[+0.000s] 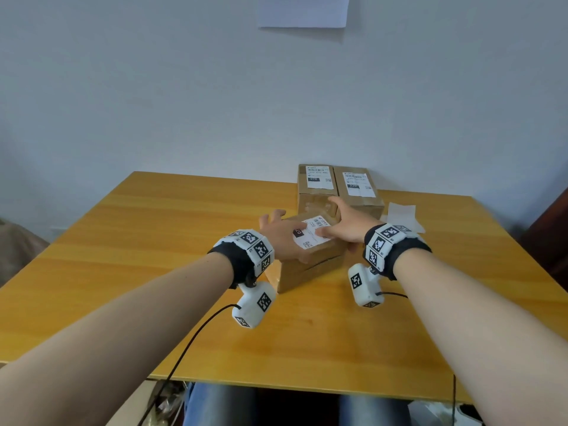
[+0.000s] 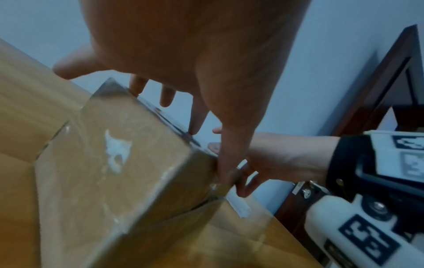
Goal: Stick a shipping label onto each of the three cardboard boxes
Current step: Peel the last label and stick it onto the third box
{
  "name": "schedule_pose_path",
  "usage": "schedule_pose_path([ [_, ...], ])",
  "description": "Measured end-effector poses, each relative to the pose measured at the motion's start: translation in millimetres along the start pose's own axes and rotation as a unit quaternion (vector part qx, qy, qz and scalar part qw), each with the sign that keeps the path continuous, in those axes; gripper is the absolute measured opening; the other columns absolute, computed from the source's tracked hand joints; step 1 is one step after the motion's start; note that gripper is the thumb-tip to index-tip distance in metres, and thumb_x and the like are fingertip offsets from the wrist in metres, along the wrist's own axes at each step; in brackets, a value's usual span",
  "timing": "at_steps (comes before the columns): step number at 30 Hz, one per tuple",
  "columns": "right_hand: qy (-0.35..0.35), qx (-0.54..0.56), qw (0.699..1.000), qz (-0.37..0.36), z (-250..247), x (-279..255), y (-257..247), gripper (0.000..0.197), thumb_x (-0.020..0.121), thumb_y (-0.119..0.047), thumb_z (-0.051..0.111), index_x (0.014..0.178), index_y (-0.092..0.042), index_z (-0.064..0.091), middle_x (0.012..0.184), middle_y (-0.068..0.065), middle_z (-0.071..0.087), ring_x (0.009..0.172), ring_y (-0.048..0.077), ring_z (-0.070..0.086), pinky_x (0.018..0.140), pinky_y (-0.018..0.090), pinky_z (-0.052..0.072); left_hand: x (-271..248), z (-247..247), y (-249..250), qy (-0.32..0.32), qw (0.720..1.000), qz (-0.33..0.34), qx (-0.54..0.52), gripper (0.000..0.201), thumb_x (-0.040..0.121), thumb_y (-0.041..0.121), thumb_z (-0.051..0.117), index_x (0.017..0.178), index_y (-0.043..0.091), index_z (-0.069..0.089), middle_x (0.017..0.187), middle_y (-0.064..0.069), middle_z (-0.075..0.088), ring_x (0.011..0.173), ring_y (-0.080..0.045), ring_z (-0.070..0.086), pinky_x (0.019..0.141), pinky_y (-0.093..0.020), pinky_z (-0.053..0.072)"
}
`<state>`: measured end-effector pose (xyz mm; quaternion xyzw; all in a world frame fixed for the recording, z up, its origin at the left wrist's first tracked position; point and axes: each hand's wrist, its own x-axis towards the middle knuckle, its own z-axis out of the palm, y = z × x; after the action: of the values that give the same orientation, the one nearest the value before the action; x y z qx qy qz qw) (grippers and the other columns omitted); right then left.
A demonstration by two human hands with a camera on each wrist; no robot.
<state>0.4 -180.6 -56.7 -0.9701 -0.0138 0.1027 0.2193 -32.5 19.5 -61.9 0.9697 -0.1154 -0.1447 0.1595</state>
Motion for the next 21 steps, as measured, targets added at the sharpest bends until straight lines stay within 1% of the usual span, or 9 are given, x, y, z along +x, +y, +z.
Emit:
schedule_pose_path([
  [2,-0.044,-0.020,0.999,-0.015,-4.7,-2.8,-3.7,0.095,0.093,-0.054,0.070,0.166,-0.031,0.014,0.163,0.004,0.041,0.078,0.015,0.061,0.046,0.018,0.048,5.5,-2.3,-3.0,-0.003,1.000,-0.010,-0.011,0.083,0.079,0.040,0.078,0.151,0.049,0.038,0.166,-0.005,0.011,0.151,-0.040,0.003,0.120,-0.059,0.018],
  [3,-0.056,-0.026,0.998,-0.011,-5.8,-3.9,-5.8,0.093,0.094,-0.055,0.069,0.166,-0.028,0.017,0.160,0.004,0.045,0.079,0.015,0.061,0.047,0.018,0.048,8.3,-3.5,-4.7,-0.006,1.000,-0.013,-0.012,0.080,0.079,0.034,0.078,0.149,0.051,0.041,0.167,-0.006,0.009,0.152,-0.039,0.000,0.122,-0.059,0.013],
  [5,-0.054,-0.034,0.998,0.016,-5.8,-4.5,-9.5,0.089,0.090,-0.060,0.070,0.160,-0.020,0.032,0.135,0.002,0.062,0.072,0.012,0.058,0.058,0.024,0.048,15.4,-4.4,-9.8,0.010,1.000,-0.007,-0.012,0.072,0.082,0.026,0.075,0.143,0.054,0.048,0.168,-0.008,0.004,0.155,-0.036,-0.006,0.124,-0.058,-0.002],
  [6,-0.045,-0.043,0.998,0.032,-5.7,-4.4,-11.6,0.085,0.087,-0.063,0.072,0.152,-0.017,0.041,0.122,0.002,0.068,0.072,0.013,0.060,0.062,0.028,0.050,17.5,-4.6,-12.7,0.027,0.999,-0.003,-0.020,0.066,0.085,0.022,0.072,0.138,0.055,0.053,0.168,-0.008,0.005,0.155,-0.035,-0.006,0.125,-0.056,-0.003],
  [9,-0.012,-0.091,0.994,0.064,-5.2,-3.2,-14.5,0.076,0.078,-0.074,0.073,0.120,-0.012,0.062,0.090,0.001,0.072,0.074,0.019,0.070,0.064,0.032,0.055,17.3,-5.4,-20.7,0.072,0.995,-0.002,-0.071,0.052,0.092,0.011,0.063,0.126,0.051,0.065,0.164,-0.003,0.017,0.152,-0.034,0.008,0.122,-0.049,0.018],
  [11,-0.005,-0.097,0.993,0.071,-5.6,-4.1,-12.7,0.068,0.077,-0.077,0.072,0.100,-0.013,0.067,0.072,-0.001,0.068,0.061,0.017,0.064,0.061,0.029,0.051,16.2,-6.3,-28.0,0.119,0.988,-0.007,-0.095,0.048,0.094,0.006,0.059,0.125,0.041,0.069,0.160,-0.002,0.023,0.148,-0.034,0.018,0.115,-0.046,0.031],
  [14,-0.028,-0.077,0.994,0.070,-3.9,-6.4,-8.6,0.062,0.078,-0.077,0.070,0.078,-0.015,0.066,0.052,-0.002,0.059,0.044,0.016,0.051,0.056,0.026,0.044,18.4,-6.4,-42.8,0.214,0.975,-0.003,-0.057,0.035,0.100,0.015,0.047,0.130,0.026,0.063,0.154,-0.005,0.035,0.141,-0.032,0.034,0.107,-0.046,0.045],
  [18,-0.083,-0.072,0.993,0.050,-0.3,-10.0,-12.0,0.062,0.084,-0.074,0.067,0.068,-0.014,0.063,0.043,-0.004,0.057,0.042,0.015,0.053,0.062,0.028,0.049,28.0,-4.9,-53.6,0.303,0.953,0.010,-0.012,0.032,0.104,0.022,0.040,0.130,0.021,0.057,0.141,-0.003,0.051,0.128,-0.026,0.049,0.097,-0.045,0.052],
  [21,-0.119,-0.064,0.990,0.041,-1.2,-14.2,-16.5,0.062,0.086,-0.073,0.065,0.072,-0.013,0.066,0.049,0.000,0.064,0.045,0.015,0.060,0.066,0.029,0.055,35.3,-3.7,-50.7,0.306,0.952,0.007,-0.016,0.035,0.106,0.032,0.037,0.134,0.019,0.054,0.139,-0.004,0.054,0.127,-0.026,0.050,0.099,-0.046,0.051],
])
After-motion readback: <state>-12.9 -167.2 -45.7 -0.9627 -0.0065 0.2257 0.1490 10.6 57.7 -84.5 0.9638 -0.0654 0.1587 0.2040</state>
